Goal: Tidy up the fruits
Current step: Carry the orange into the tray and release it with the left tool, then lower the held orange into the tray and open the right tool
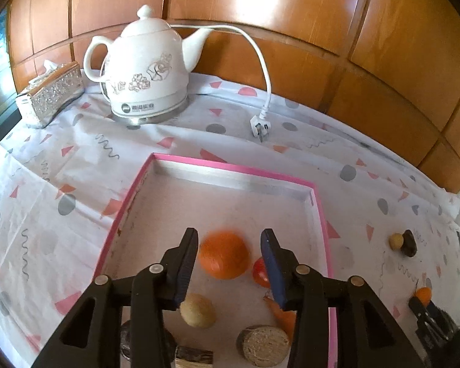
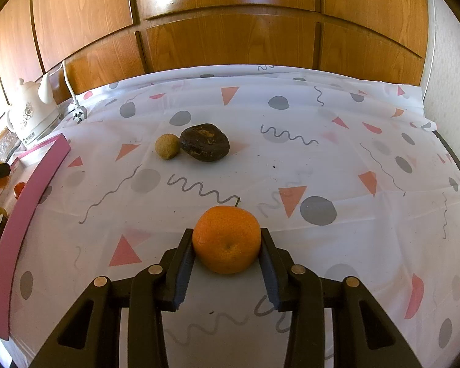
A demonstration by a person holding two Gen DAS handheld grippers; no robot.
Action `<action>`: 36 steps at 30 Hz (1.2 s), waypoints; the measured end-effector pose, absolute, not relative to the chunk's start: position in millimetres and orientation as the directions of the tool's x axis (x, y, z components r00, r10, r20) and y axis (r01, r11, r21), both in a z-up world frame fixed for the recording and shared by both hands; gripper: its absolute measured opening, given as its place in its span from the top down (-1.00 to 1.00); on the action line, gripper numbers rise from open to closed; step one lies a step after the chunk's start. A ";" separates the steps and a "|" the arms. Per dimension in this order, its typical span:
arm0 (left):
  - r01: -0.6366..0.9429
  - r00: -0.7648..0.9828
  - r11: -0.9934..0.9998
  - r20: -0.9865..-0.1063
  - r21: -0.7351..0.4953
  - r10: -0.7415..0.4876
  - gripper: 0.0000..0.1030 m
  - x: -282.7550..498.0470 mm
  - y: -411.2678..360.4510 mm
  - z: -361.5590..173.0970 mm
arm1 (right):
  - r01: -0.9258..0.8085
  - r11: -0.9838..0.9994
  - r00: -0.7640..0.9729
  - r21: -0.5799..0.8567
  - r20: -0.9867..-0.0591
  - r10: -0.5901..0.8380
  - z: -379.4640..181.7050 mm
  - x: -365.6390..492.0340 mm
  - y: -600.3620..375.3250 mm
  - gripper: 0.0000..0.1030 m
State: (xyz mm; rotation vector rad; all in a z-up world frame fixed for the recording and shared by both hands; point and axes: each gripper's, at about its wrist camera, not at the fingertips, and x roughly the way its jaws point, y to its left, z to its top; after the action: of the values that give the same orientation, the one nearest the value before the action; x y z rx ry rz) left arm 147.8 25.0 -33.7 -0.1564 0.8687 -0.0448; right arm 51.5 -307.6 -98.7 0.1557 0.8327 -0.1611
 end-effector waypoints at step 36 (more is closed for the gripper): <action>-0.127 0.682 0.977 -0.731 -0.169 -0.038 0.16 72.6 83.7 -25.8 | -0.293 0.940 0.613 0.177 -0.720 0.327 -45.2 63.8 -158.6 0.23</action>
State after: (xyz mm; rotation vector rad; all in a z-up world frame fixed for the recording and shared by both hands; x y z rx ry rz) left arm 72.6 83.7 -25.8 -0.2130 0.8207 0.0501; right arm 63.8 -158.6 -45.2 0.0432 0.8385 0.3574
